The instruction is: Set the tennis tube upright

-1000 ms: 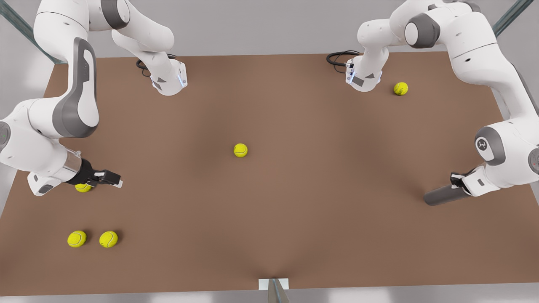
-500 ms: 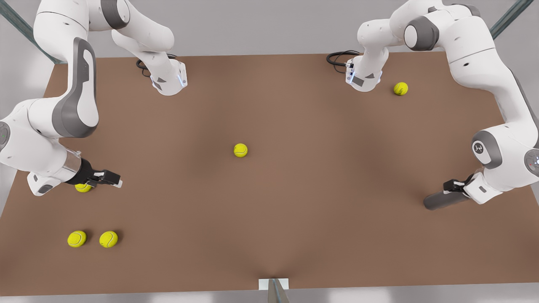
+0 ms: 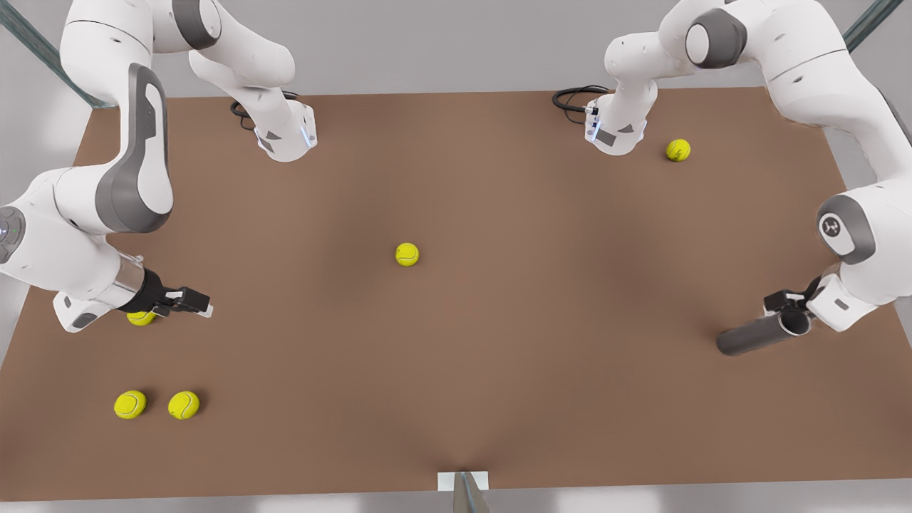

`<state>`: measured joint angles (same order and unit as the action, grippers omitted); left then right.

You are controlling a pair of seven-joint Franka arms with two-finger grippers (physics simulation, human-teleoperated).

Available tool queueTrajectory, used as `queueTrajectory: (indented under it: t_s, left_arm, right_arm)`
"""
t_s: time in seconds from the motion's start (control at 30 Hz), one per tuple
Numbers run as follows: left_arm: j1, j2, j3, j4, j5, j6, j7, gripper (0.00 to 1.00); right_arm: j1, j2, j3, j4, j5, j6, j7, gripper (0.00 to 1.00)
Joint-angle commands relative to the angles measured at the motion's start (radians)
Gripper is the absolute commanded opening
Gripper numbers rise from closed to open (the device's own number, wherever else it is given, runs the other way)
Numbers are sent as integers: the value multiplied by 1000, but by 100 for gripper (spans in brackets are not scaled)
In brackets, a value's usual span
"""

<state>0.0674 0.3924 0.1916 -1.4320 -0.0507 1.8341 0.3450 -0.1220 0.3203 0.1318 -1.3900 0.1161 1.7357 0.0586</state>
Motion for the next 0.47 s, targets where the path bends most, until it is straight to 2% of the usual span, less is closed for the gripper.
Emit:
queueTrajectory:
  t_s: [0.0,0.03,0.13,0.3,0.37,0.43]
  left_arm:
    - [2,-59,0,4,0,-260,-72,100]
    - [-1,-98,-1,4,5,-289,-73,100]
    - [-1,-198,-116,7,52,-378,-276,100]
    - [-3,-254,-118,-28,52,-384,-279,100]
    - [-3,-254,-118,-33,52,-384,-279,100]
    - [-3,-253,-118,-33,52,-383,-279,100]
  right_arm:
    - [4,-1,0,2,-3,1,9,100]
    - [5,-1,0,0,-7,1,7,100]
    - [35,-3,0,0,-65,1,9,100]
    - [42,-3,2,0,-75,-1,1,100]
    - [110,-3,2,0,-194,-10,6,100]
    - [111,-3,2,0,-194,-10,7,100]
